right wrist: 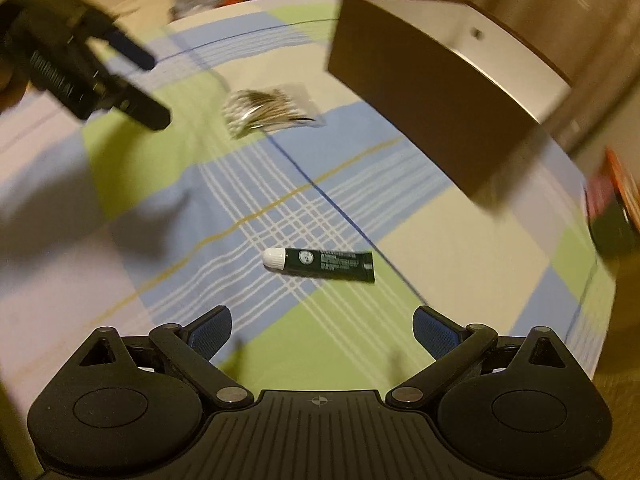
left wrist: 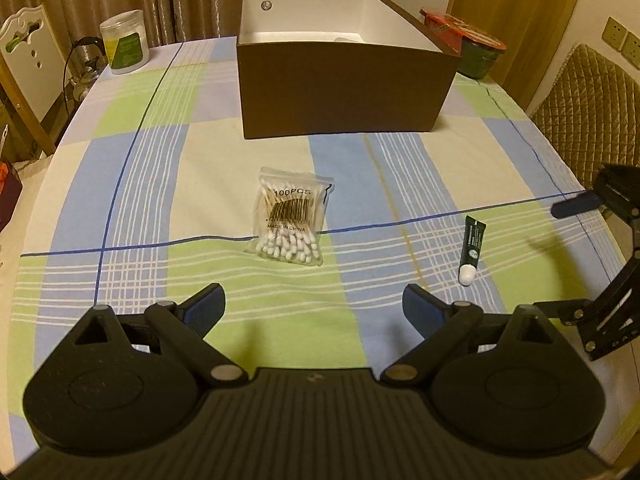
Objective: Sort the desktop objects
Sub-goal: 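Grasp the dark green tube with the right gripper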
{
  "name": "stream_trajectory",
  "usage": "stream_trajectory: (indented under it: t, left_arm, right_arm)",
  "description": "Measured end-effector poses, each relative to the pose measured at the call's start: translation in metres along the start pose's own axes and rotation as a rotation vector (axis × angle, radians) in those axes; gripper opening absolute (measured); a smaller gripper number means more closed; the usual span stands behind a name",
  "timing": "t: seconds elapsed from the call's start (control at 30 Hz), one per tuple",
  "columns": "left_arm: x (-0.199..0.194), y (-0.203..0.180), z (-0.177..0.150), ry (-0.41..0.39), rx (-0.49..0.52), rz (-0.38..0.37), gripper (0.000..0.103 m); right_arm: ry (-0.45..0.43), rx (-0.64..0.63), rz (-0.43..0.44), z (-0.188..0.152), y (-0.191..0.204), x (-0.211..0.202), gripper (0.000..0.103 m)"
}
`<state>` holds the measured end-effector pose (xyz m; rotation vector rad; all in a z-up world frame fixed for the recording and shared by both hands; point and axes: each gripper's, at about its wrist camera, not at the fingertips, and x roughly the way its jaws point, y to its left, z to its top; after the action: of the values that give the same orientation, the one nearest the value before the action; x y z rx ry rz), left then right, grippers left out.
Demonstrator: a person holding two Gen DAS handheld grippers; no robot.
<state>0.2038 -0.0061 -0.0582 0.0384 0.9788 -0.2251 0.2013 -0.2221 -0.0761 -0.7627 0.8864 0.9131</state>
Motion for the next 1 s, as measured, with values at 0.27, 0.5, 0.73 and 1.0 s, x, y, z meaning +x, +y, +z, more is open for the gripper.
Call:
stream_trajectory:
  t: [0.27, 0.5, 0.73, 1.0]
  left_arm:
    - [0.006, 0.007, -0.007, 0.02, -0.036, 0.002, 0.093]
    - [0.007, 0.016, -0.009, 0.014, -0.083, -0.008, 0.093]
    - [0.008, 0.022, -0.01, -0.003, -0.1, -0.012, 0.09]
    - [0.012, 0.026, -0.009, -0.006, -0.108, -0.017, 0.09]
  right_arm:
    - [-0.012, -0.354, 0.045, 0.015, 0.007, 0.022, 0.083]
    - [0.029, -0.635, 0.097, 0.021, 0.015, 0.045, 0.067]
    - [0.064, -0.766, 0.129, 0.024, 0.012, 0.06, 0.053]
    - [0.104, -0.755, 0.192, 0.033, 0.005, 0.067, 0.048]
